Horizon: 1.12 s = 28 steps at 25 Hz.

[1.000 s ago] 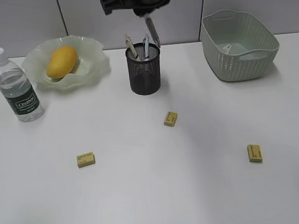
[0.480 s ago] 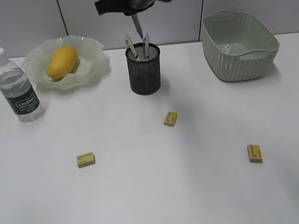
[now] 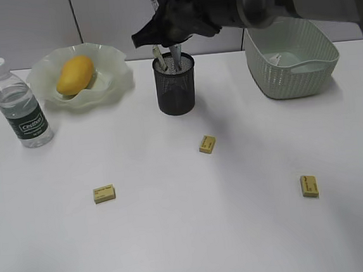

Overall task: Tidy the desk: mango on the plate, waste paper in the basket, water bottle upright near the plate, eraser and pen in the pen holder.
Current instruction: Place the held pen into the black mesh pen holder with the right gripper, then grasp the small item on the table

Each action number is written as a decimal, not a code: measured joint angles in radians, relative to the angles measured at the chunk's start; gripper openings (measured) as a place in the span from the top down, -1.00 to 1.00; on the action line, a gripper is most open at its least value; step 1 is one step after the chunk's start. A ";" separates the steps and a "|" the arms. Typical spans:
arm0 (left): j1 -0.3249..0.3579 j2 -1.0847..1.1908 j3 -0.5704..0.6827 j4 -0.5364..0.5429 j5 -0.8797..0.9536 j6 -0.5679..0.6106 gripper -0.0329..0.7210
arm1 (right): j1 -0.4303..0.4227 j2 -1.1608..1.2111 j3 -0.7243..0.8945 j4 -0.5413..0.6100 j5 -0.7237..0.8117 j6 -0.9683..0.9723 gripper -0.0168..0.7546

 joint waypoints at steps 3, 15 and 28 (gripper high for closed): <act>0.000 0.000 0.000 0.000 0.000 0.000 -0.20 | 0.000 0.017 0.000 0.003 -0.020 0.000 0.65; 0.000 0.000 0.000 0.000 0.000 0.000 -0.20 | 0.000 0.023 0.001 0.045 0.043 -0.043 0.02; 0.000 0.000 0.000 0.000 0.000 0.000 -0.18 | 0.000 -0.130 -0.014 0.412 0.464 -0.496 -0.20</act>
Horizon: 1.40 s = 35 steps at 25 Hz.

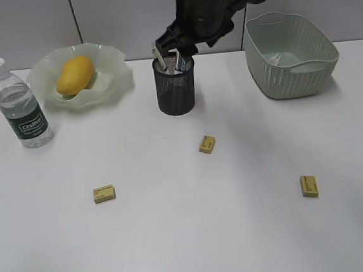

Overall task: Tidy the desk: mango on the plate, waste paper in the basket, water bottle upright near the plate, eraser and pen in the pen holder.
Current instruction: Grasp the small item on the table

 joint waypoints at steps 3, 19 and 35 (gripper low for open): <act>0.000 0.000 0.000 0.000 0.000 0.000 -0.18 | 0.000 -0.026 -0.002 0.076 0.169 -0.104 -0.20; 0.000 0.000 0.000 0.000 0.000 0.000 -0.18 | 0.000 -0.307 0.214 0.248 0.363 -0.236 -0.21; 0.000 0.000 0.000 0.000 0.000 0.000 -0.18 | 0.000 -0.768 0.810 0.256 0.365 -0.265 -0.43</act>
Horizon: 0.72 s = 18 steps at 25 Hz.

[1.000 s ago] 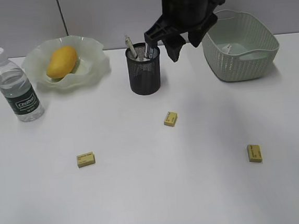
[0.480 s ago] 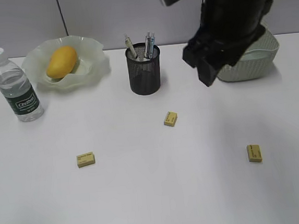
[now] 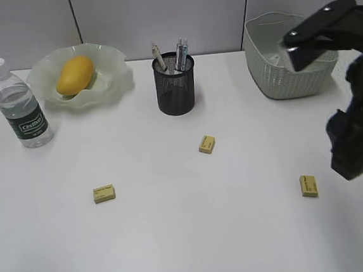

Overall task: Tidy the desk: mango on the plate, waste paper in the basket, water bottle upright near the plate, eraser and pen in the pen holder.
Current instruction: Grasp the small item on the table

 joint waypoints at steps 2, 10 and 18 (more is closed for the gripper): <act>0.000 0.000 0.000 0.000 0.000 0.000 -0.18 | 0.000 -0.060 0.056 0.002 0.000 0.000 -0.44; 0.000 0.000 0.000 0.000 0.000 0.000 -0.18 | 0.000 -0.262 0.245 0.048 -0.040 -0.008 -0.44; 0.000 0.000 0.000 0.000 0.000 0.000 -0.18 | 0.000 -0.455 0.425 0.057 -0.062 -0.066 -0.44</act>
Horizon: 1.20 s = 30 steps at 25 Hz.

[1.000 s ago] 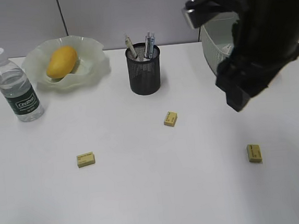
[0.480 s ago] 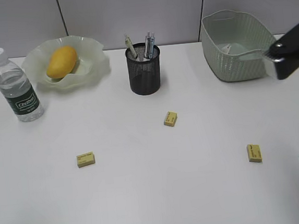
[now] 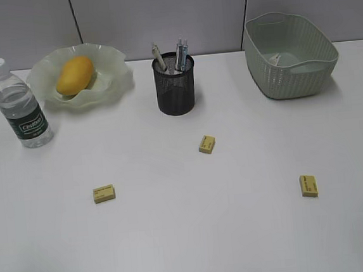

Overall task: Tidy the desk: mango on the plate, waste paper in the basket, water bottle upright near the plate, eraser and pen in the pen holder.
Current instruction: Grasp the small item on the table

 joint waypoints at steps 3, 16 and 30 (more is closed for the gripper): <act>0.000 0.000 0.000 0.000 0.000 0.000 -0.18 | 0.000 -0.074 0.044 0.005 -0.001 -0.014 -0.44; 0.000 0.000 0.000 0.000 0.000 0.000 -0.18 | 0.000 -0.312 0.149 0.062 -0.084 -0.040 -0.44; 0.000 0.098 -0.155 0.043 -0.218 0.000 -0.19 | 0.000 -0.334 0.151 0.062 -0.099 -0.040 -0.44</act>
